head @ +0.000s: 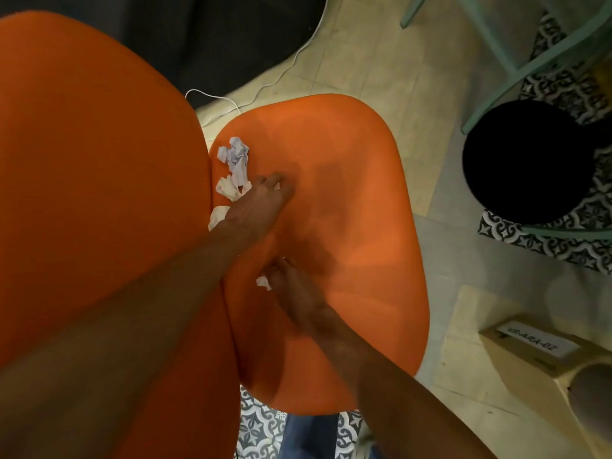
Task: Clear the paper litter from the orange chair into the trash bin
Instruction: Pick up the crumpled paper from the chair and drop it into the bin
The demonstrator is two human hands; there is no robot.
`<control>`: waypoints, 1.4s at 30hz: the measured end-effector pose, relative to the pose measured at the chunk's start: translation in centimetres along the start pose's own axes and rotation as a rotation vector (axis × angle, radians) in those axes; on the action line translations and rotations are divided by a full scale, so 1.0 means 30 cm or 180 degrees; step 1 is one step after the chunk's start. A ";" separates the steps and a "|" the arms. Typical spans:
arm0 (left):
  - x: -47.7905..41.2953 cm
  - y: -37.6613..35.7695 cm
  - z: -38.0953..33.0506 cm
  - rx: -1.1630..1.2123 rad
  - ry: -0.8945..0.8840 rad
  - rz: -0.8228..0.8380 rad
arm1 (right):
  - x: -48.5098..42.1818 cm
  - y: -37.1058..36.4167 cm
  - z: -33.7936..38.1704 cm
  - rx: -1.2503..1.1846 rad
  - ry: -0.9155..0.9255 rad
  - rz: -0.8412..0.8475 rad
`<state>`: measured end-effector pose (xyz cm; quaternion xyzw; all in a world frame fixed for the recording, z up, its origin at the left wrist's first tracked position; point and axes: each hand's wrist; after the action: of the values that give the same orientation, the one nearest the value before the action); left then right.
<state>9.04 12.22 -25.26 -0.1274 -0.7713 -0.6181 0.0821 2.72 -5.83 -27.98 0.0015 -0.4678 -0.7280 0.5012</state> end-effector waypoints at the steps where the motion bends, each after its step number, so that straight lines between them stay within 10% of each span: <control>1: -0.006 -0.001 0.000 -0.0027 0.0026 0.0128 | 0.007 0.009 -0.022 0.0016 -0.0040 -0.0012; 7: 0.012 -0.030 -0.037 -0.0045 0.0098 0.0225 | 0.150 0.112 -0.183 0.0250 -0.0577 -0.0073; 17: 0.042 0.065 -0.343 0.0923 0.0396 -0.0375 | 0.419 0.269 -0.345 -0.1228 -0.1472 -0.1687; 42: 0.302 0.173 -1.935 0.2427 -0.0264 -0.0927 | 1.801 0.464 -0.718 -0.2407 -0.2428 -0.3835</control>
<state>0.15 -42.42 -4.94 -0.0021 -0.9578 -0.2875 0.0040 -3.87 -60.81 -5.39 -0.1649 -0.2474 -0.9325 -0.2049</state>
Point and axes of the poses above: each hand's wrist, its own x-axis away from the middle knuckle, its own y-axis out of the back of the hand, z = x × y, and after that the axes turned 8 degrees about -y, right-handed
